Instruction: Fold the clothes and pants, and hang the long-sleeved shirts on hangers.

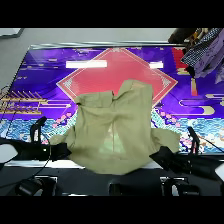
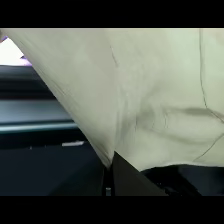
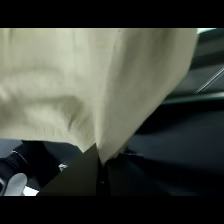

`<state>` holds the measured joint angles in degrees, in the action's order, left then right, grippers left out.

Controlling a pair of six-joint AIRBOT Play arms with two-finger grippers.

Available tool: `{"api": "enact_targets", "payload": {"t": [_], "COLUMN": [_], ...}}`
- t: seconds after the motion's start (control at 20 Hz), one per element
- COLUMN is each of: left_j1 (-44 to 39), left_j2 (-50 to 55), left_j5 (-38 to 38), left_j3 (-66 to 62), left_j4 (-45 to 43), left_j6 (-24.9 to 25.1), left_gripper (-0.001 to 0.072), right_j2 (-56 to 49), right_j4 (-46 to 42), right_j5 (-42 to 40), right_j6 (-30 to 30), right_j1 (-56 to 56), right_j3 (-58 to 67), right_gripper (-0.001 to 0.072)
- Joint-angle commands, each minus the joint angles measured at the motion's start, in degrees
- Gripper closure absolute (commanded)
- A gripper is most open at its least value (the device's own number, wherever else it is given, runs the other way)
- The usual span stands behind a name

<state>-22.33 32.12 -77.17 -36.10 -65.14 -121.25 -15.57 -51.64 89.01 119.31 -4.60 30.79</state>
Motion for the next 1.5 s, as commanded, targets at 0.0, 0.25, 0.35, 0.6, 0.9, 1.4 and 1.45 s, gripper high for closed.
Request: {"api": "enact_targets", "payload": {"t": [0.0,0.25,0.35,0.6,0.9,1.4,1.45], "left_j1": [-1.27,2.75,4.61,6.99,6.99,9.6,8.7], "left_j2": [-1.84,14.62,23.61,44.92,62.01,53.0,50.86], "left_j5": [-1.79,4.33,6.8,9.79,10.78,5.25,4.68], "left_j3": [-1.7,-11.1,-16.26,-29.79,-42.73,-49.18,-48.78], "left_j4": [-1.18,-1.05,-0.72,2.19,2.36,-12.09,-14.58], "left_j6": [-4.74,-0.13,2.29,8.26,9.07,18.32,19.47], "left_gripper": [0.0693,0.0693,0.0693,0.0692,0.069,0.0152,0.0152], "right_j2": [3.1,-14.69,-23.28,-41.4,-53.31,-38.88,-37.59], "right_j4": [-0.7,0.68,1.95,13.29,21.81,-12.02,-14.75], "right_j5": [1.25,-14.71,-21.0,-36.72,-44.3,-24.13,-21.99], "right_j6": [11.41,7.91,4.98,-2.97,-20.28,-31.71,-31.91], "right_j1": [0.04,0.04,0.04,0.04,0.04,2.64,6.14], "right_j3": [1.11,1.79,3.43,6.58,6.58,24.24,25.49], "right_gripper": [0.0682,0.0681,0.0681,0.0681,0.0556,0.0382,0.0382]}}
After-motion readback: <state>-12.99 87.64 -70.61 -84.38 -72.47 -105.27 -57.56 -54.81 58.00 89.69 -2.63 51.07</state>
